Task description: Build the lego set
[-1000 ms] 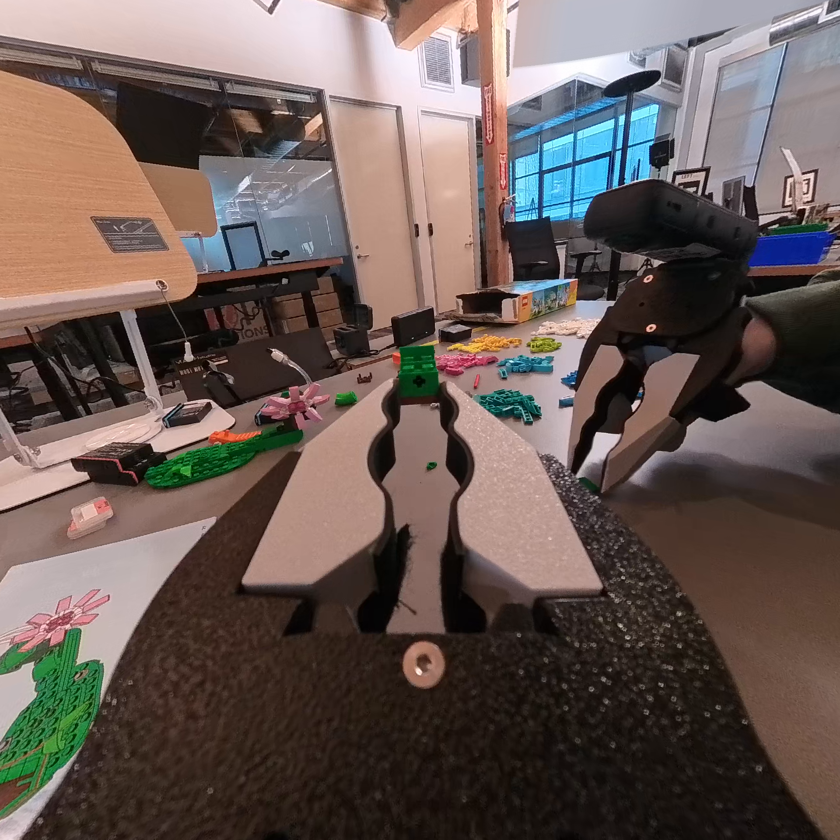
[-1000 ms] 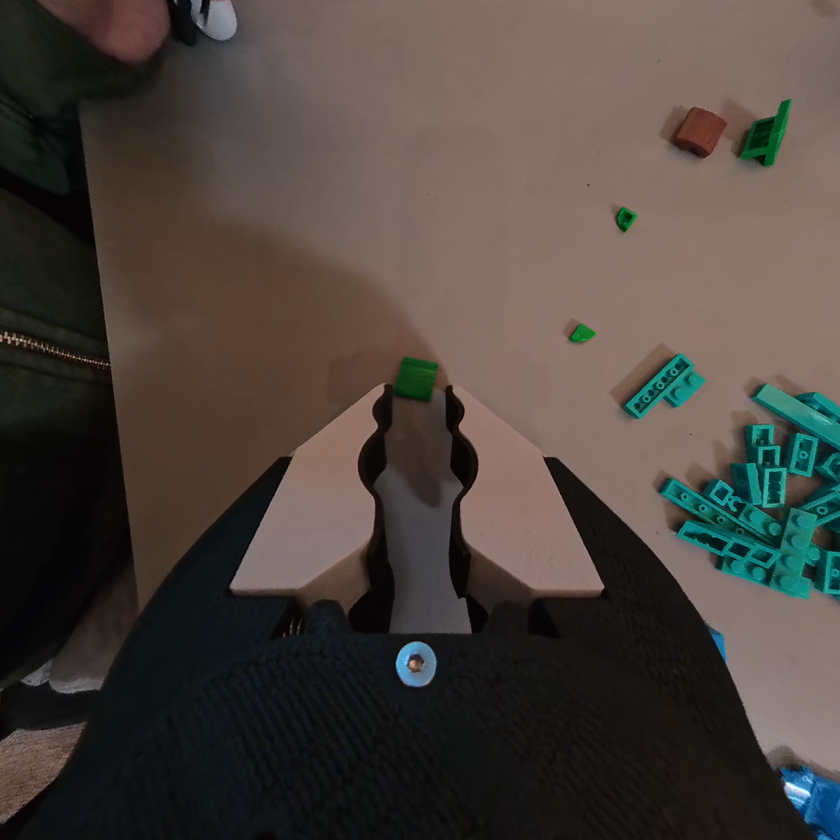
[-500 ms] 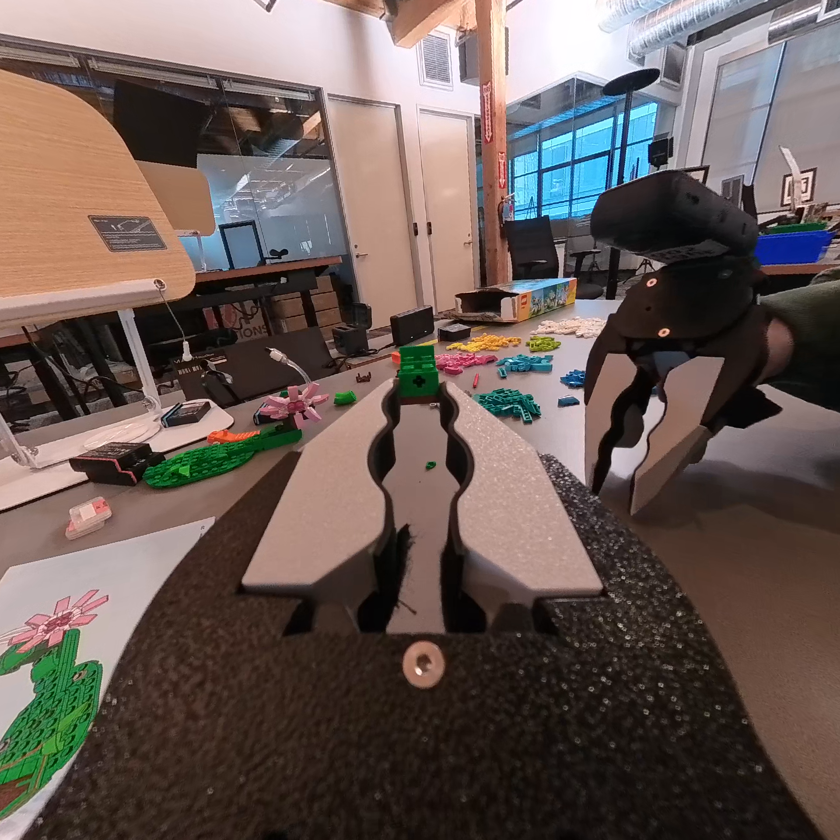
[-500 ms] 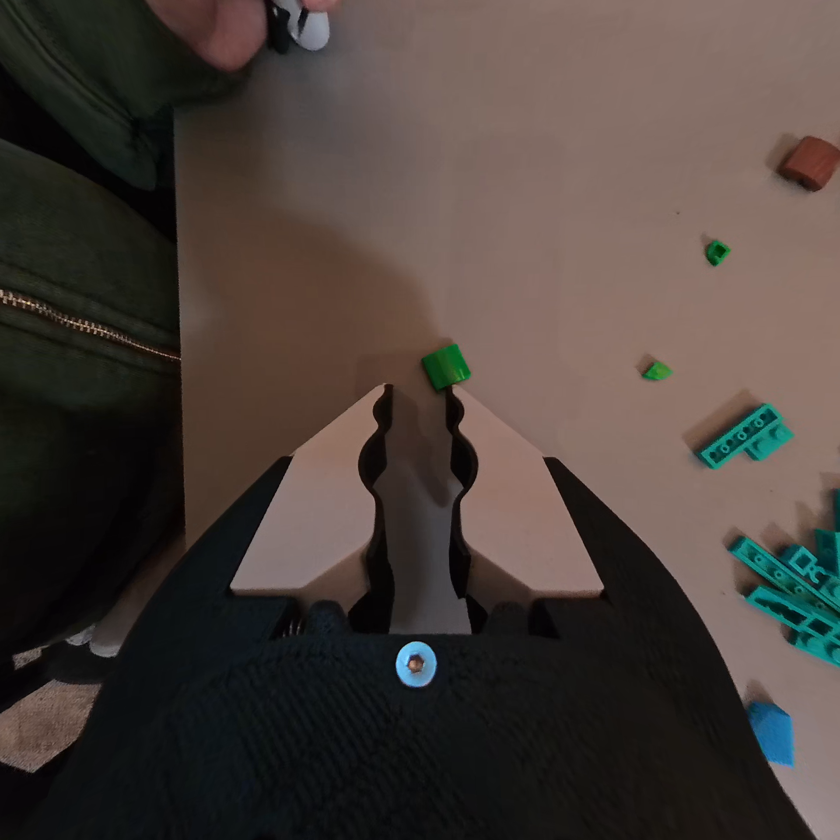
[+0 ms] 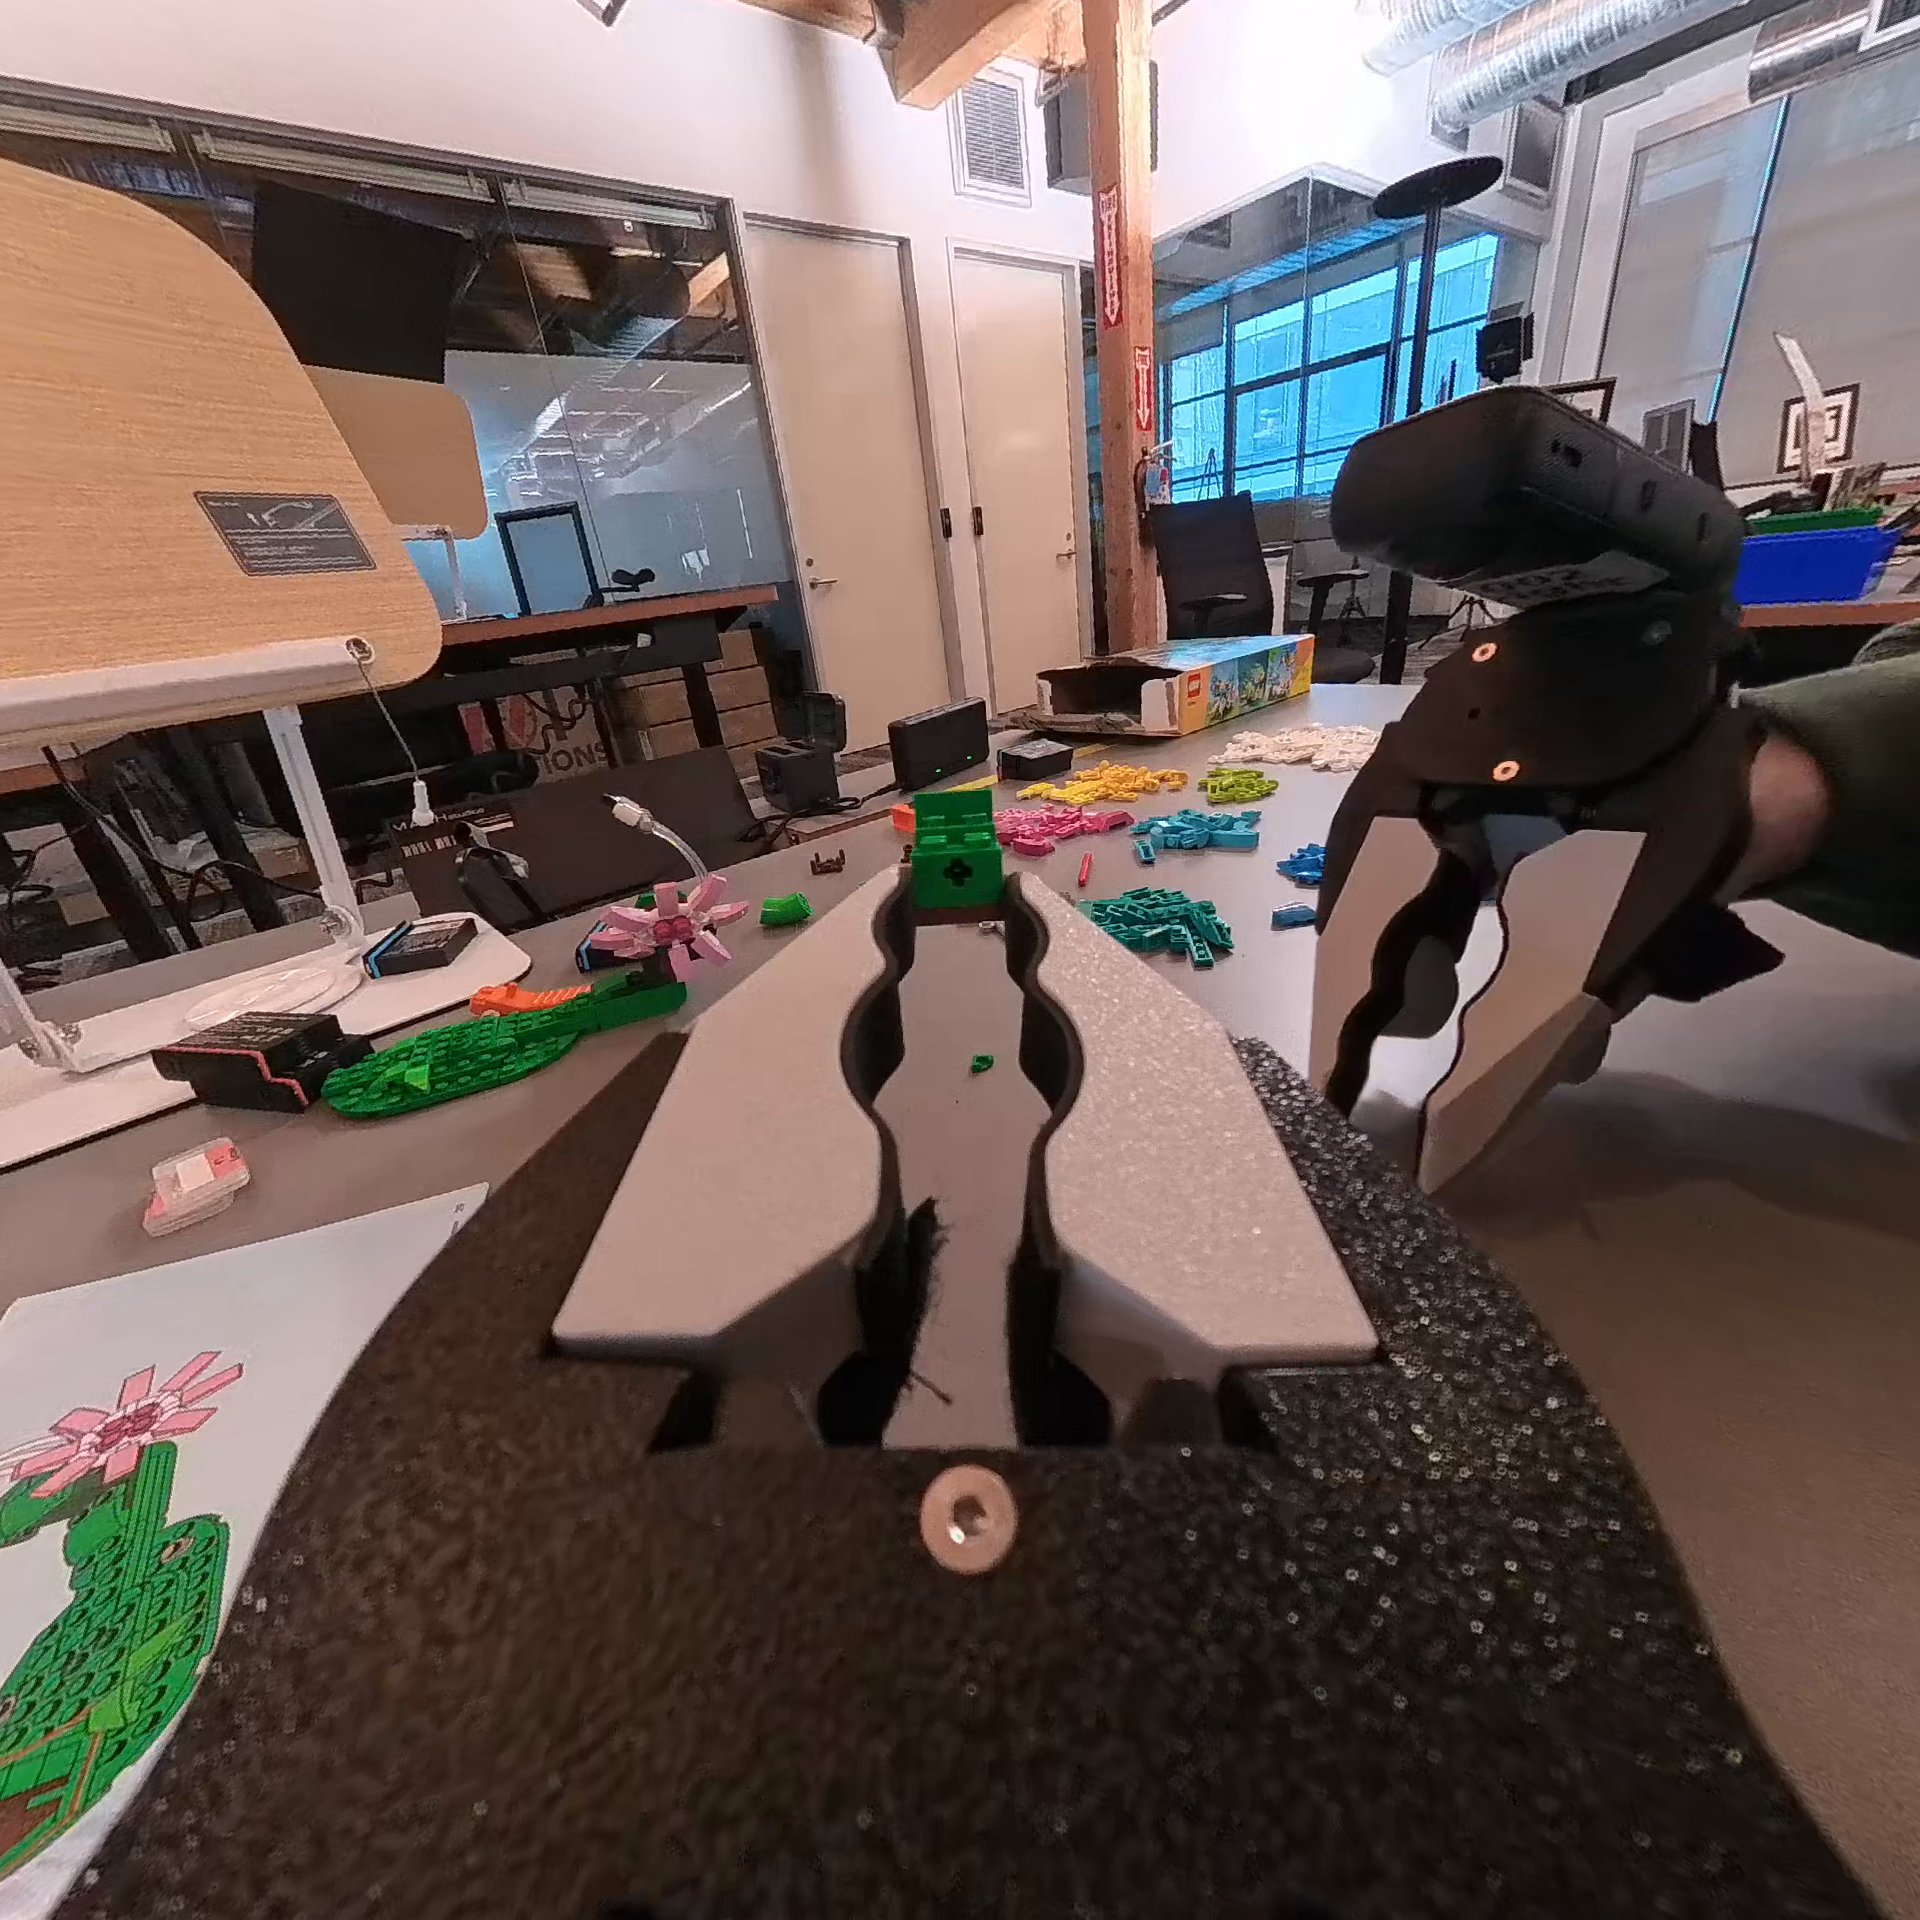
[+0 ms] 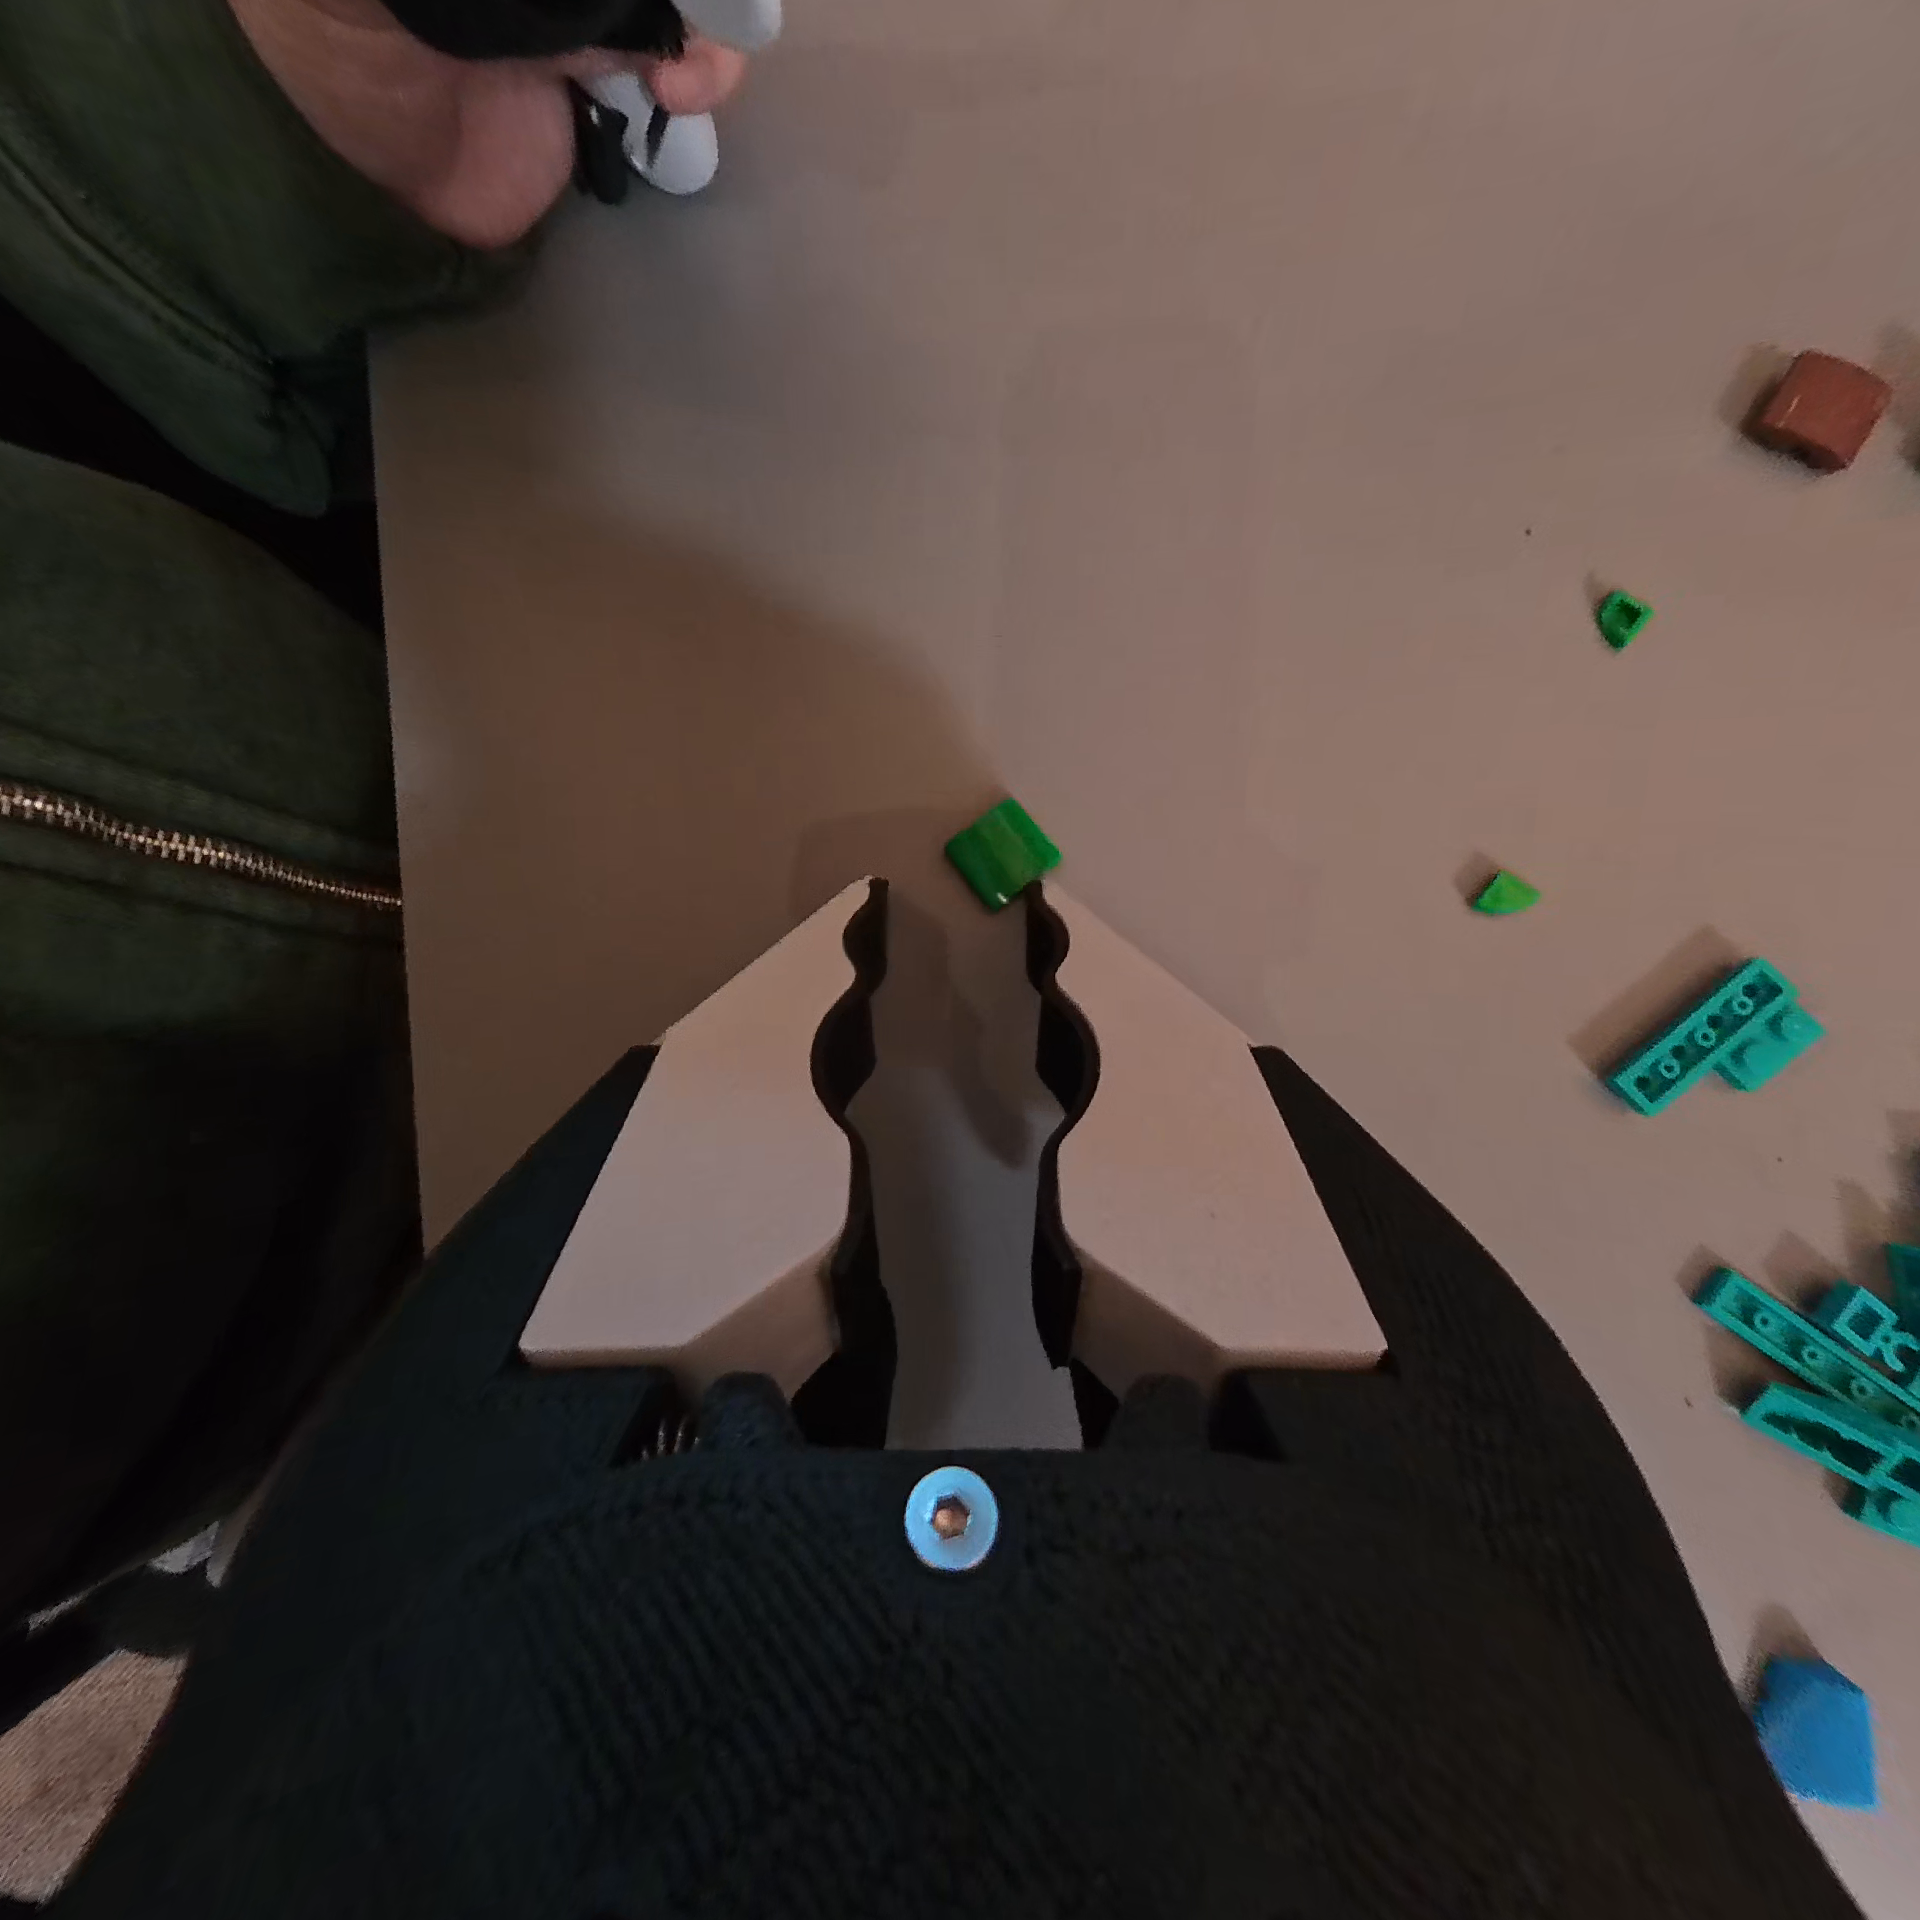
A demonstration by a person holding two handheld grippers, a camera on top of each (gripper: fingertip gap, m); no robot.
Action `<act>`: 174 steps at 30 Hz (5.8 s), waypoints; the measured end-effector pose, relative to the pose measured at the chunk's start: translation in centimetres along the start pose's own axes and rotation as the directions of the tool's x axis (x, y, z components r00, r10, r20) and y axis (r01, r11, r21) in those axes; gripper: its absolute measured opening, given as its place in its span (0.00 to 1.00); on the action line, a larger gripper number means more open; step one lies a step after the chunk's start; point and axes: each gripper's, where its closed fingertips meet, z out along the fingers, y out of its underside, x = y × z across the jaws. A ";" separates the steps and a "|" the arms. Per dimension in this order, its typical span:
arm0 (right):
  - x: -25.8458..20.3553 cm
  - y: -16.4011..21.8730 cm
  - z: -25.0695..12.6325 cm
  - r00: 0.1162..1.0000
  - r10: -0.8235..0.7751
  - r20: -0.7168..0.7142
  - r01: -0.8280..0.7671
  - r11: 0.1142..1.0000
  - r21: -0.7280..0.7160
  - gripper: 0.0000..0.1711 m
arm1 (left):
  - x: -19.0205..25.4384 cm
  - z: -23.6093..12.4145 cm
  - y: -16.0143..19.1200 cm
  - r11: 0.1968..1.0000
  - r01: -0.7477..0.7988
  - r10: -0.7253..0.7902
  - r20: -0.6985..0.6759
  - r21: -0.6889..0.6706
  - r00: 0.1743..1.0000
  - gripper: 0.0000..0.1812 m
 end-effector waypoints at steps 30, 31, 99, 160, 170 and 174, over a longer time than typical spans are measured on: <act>-1.1 -7.5 -5.5 0.868 0.239 0.436 -0.440 0.776 0.452 0.08 | 0.0 0.0 0.0 1.000 -0.002 0.002 -0.001 0.002 1.000 0.08; -1.1 -7.6 -5.6 0.863 0.238 0.445 -0.447 0.770 0.455 0.08 | 0.1 0.0 0.0 1.000 -0.002 0.002 -0.001 0.001 1.000 0.08; -2.5 -1.0 0.5 0.989 0.018 0.147 -0.026 0.998 0.049 0.10 | 0.1 0.0 0.0 1.000 0.001 -0.001 -0.008 0.000 1.000 0.08; -0.2 -12.7 -6.0 0.860 -0.451 0.238 0.427 0.892 0.146 0.08 | 3.5 0.2 0.0 0.989 0.146 -0.151 -0.277 -0.040 0.949 0.08; -1.1 -12.1 -5.1 0.792 -0.523 0.316 0.562 0.826 -0.041 0.09 | 4.3 -0.2 -0.5 0.984 0.179 -0.174 -0.352 -0.019 0.920 0.08; -1.1 -12.0 -5.1 0.799 -0.511 0.317 0.554 0.830 -0.059 0.08 | 4.3 -0.2 -0.5 0.983 0.185 -0.179 -0.357 -0.017 0.917 0.08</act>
